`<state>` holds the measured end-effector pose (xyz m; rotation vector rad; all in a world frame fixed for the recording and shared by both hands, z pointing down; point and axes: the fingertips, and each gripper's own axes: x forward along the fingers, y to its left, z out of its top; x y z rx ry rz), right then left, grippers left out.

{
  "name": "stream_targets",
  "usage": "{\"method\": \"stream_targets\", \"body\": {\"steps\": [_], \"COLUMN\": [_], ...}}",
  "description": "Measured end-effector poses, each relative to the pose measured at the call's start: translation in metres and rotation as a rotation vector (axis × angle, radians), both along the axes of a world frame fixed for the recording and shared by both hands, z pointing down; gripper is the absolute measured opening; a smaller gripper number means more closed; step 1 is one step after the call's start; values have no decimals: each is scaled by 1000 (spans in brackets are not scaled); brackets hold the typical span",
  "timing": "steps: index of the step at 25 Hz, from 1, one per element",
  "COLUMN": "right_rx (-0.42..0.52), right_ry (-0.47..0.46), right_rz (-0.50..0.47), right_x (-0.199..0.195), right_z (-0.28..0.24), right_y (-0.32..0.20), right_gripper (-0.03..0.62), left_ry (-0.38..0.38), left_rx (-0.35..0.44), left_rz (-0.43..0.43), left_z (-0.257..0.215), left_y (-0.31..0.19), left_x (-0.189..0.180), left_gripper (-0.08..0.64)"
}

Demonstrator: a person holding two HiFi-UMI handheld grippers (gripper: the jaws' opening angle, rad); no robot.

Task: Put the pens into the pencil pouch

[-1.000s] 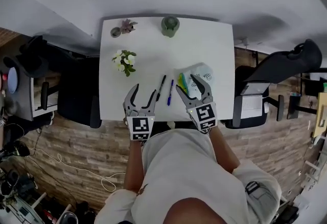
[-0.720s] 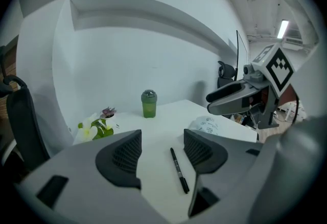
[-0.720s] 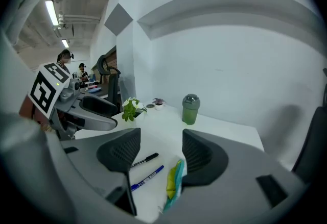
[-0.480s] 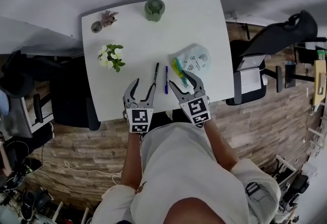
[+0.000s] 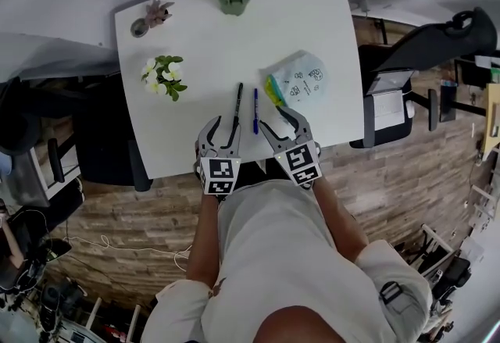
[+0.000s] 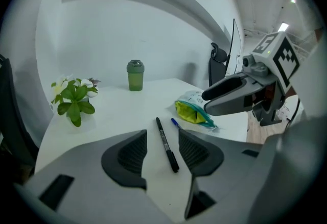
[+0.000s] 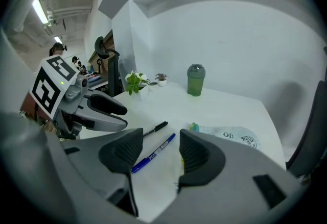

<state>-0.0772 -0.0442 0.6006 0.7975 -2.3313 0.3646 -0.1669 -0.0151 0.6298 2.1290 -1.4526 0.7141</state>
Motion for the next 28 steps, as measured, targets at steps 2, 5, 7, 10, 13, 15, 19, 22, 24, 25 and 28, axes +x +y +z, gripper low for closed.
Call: {"method": "stream_targets", "body": {"steps": [2, 5, 7, 10, 13, 15, 19, 22, 24, 25, 28], "right_rx": [-11, -29, -39, -52, -68, -79, -95, -98, -102, -106, -114], "right_ry": [3, 9, 15, 22, 25, 25, 27, 24, 24, 24, 28], "right_rz": [-4, -16, -34, -62, -78, -87, -114, -126, -130, -132, -143], "right_x": [1, 2, -1, -5, -9, -12, -18, -21, -22, -22, -22], "right_z": [6, 14, 20, 27, 34, 39, 46, 45, 46, 47, 50], "right_y": [1, 4, 7, 12, 16, 19, 24, 26, 28, 28, 32], "right_gripper": [226, 220, 213, 209, 206, 201, 193, 193, 192, 190, 189], "left_ry": [-26, -55, -56, -60, -67, -71, -77, -77, -76, -77, -76], "left_rx": [-23, -60, -80, -103, -134, -152, -175, -188, -195, -199, -200], "left_rz": [9, 16, 14, 9, 9, 11, 13, 12, 12, 13, 13], "left_z": [9, 22, 28, 37, 48, 55, 65, 69, 71, 73, 75], "left_y": [3, 8, 11, 14, 18, 20, 23, 25, 24, 24, 25], "left_x": [2, 6, 8, 9, 11, 12, 16, 18, 20, 21, 22], "left_gripper": [176, 167, 156, 141, 128, 123, 109, 98, 94, 89, 81]}}
